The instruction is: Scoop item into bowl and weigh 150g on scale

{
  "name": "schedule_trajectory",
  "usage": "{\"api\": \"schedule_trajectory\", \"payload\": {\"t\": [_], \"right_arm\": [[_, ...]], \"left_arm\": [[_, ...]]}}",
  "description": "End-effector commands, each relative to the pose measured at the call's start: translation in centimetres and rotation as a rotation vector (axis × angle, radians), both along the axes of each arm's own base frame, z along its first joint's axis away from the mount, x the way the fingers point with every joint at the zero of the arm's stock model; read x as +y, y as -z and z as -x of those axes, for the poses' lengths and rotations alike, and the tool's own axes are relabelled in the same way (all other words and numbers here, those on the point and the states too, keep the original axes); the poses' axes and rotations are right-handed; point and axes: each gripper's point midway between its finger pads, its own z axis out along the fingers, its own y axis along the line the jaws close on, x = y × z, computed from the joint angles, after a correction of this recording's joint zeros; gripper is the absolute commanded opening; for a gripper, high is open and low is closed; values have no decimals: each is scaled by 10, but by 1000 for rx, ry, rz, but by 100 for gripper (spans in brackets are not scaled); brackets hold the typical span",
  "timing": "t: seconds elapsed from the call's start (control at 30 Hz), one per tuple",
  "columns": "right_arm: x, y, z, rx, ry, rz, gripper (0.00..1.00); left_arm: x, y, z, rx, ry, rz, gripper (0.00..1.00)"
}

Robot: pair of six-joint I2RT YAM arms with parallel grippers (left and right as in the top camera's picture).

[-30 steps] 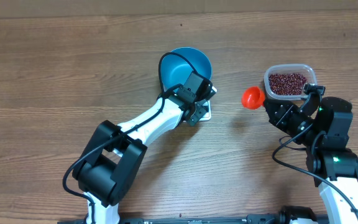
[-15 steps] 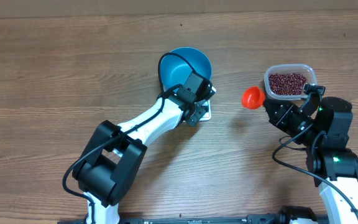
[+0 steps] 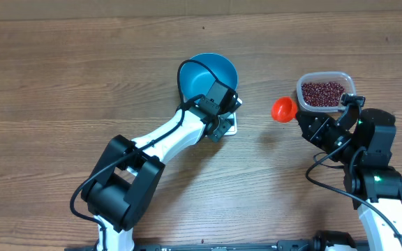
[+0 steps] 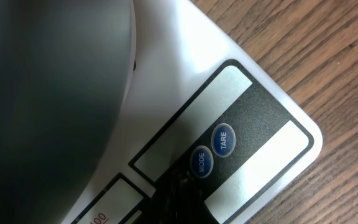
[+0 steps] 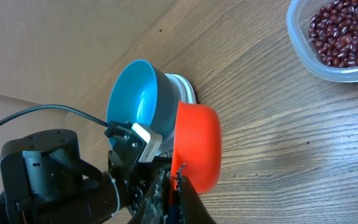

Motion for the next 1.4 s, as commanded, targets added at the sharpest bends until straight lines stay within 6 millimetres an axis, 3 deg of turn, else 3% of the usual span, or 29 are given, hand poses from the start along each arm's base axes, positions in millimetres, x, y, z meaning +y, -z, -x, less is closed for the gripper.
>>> {"api": "schedule_trajectory", "payload": {"t": [0.0, 0.37, 0.53, 0.73, 0.87, 1.1, 1.2, 1.23, 1.27, 1.37], "right_arm": [[-1, -16, -3, -49, -1, 9, 4], [-1, -17, -3, -50, 0, 10, 4], [-1, -17, -3, -50, 0, 10, 4], [-1, -17, -3, -49, 0, 10, 4], [-1, -17, -3, -50, 0, 10, 4], [-1, -17, -3, -49, 0, 10, 4], [-1, -17, -3, -49, 0, 10, 4], [-1, -17, -3, -49, 0, 10, 4], [-1, -17, -3, -49, 0, 10, 4], [-1, -17, -3, -49, 0, 10, 4]], "left_arm": [[6, 23, 14, 57, 0, -11, 4], [3, 20, 11, 41, -18, 12, 4], [-6, 6, 17, 33, -3, 17, 4], [-18, -25, 19, -24, 26, 47, 4], [-16, -47, 22, -46, 25, 64, 4], [-1, -107, 28, -115, -2, 124, 5], [13, -126, 31, -126, -42, 145, 22], [20, -133, 31, -132, -60, 151, 70], [30, -141, 31, -139, -80, 156, 100], [49, -154, 33, -136, -147, 174, 100]]}}
